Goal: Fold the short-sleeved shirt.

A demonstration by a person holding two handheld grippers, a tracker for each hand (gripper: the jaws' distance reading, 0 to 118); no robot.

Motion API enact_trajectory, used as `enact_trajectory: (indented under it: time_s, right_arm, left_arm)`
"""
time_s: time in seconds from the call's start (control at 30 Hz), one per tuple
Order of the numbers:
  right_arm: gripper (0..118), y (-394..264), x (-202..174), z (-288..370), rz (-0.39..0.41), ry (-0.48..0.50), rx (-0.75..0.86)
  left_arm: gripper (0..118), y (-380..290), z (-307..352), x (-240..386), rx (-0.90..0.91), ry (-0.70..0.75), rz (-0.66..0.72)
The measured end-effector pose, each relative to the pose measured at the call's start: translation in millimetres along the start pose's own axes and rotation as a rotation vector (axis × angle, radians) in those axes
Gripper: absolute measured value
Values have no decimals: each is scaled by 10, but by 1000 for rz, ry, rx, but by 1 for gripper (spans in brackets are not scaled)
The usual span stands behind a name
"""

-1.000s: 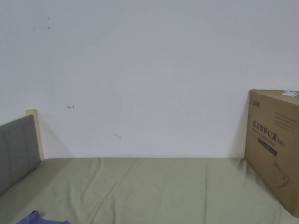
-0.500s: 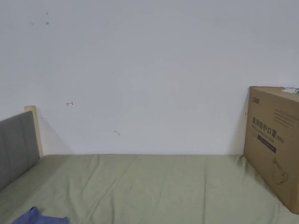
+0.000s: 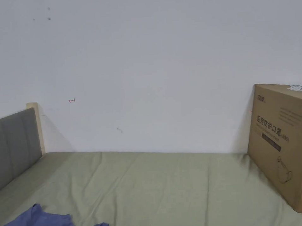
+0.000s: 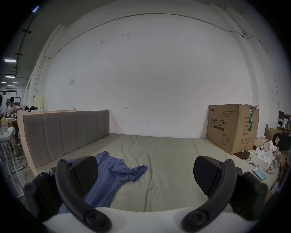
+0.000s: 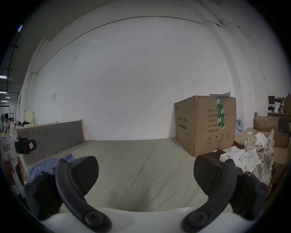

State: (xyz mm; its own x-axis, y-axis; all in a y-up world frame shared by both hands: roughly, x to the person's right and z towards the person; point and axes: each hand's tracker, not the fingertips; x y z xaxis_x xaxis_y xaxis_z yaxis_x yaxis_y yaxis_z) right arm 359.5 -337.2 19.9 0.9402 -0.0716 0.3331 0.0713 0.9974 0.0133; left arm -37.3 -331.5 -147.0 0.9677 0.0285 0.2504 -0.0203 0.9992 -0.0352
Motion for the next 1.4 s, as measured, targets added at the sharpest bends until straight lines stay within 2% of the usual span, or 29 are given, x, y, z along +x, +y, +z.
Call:
enact_trajectory:
  time_s: [0.03, 0.07, 0.1, 0.13, 0.17, 0.2, 0.23, 0.27, 0.3, 0.33, 0.37, 0.47, 0.53, 0.63, 0.7, 0.87, 0.93, 1.0, 1.07, 1.1, 1.23, 1.37, 1.4]
  right_arm:
    - [118, 6, -23, 32, 3, -6, 10]
    - [115, 9, -27, 59, 4, -5, 19]
    - [88, 18, -22, 93, 5, 30, 36]
    - [33, 25, -42, 121, 7, 26, 45]
    - [0, 36, -88, 109, 52, -76, 43]
    - [0, 61, -78, 131, 28, -117, 87]
    - [0, 81, -2, 157, -28, -23, 60]
    - [0, 122, 45, 161, -66, 15, 39]
    - [0, 142, -15, 157, -24, -63, 31]
    - [0, 155, -29, 138, 13, -100, 21]
    - [0, 177, -33, 118, 23, -63, 4]
    - [0, 203, -209, 26, 62, -52, -23]
    - [0, 199, -412, -72, 90, 4, -44]
    - [0, 166, -883, -201, 82, 151, -59]
    - [0, 241, -1443, -152, 84, 273, -71]
    - [0, 310, -2280, 8, 79, 523, -101]
    - [0, 278, -2481, -12, 126, 590, -113]
    - [0, 119, -2435, -179, 147, 587, -121]
    - [0, 59, -2444, -293, 119, 591, -167]
    - [0, -38, -2320, -428, 106, 585, -186]
    - [0, -141, -2283, -726, 146, 535, -216]
    - [0, -200, -2148, -1086, 121, 516, -252]
    - [0, -220, -2123, -1160, 125, 512, -253]
  left_arm:
    - [117, -3, 33, 14, 16, 19, -4]
    - [108, 3, 78, 37, 35, 51, -12]
    - [66, 20, 115, 49, 48, 49, -20]
    - [13, 40, 141, 61, 47, 49, -22]
    - [0, 57, 163, 67, 29, 95, -34]
    - [0, 39, 222, 69, 60, 67, 0]
    - [0, 70, 231, 50, 53, 37, 1]
    - [0, 101, 235, 72, 32, 32, -19]
    - [0, 107, 266, 93, 44, 56, -37]
    - [0, 118, 295, 91, 52, 59, -44]
    - [0, 181, 320, 3, 56, 58, -49]
    - [0, 247, 461, -182, 49, 112, -32]
    - [0, 300, 604, -405, 39, 166, -34]
    - [0, 308, 904, -728, 25, 272, -67]
    - [0, 298, 1162, -951, 8, 348, -62]
    - [0, 267, 1659, -1376, -34, 495, -12]
    - [0, 226, 1743, -1483, -45, 530, -5]
    - [0, 123, 1738, -1566, -71, 539, 1]
    - [0, -3, 1607, -1605, -120, 536, 0]
    - [0, -76, 1504, -1625, -152, 518, 2]
    - [0, -307, 849, -1677, -230, 438, -2]
    - [0, -540, -319, -1850, -296, 332, 35]
    - [17, -601, -719, -1896, -332, 302, 37]
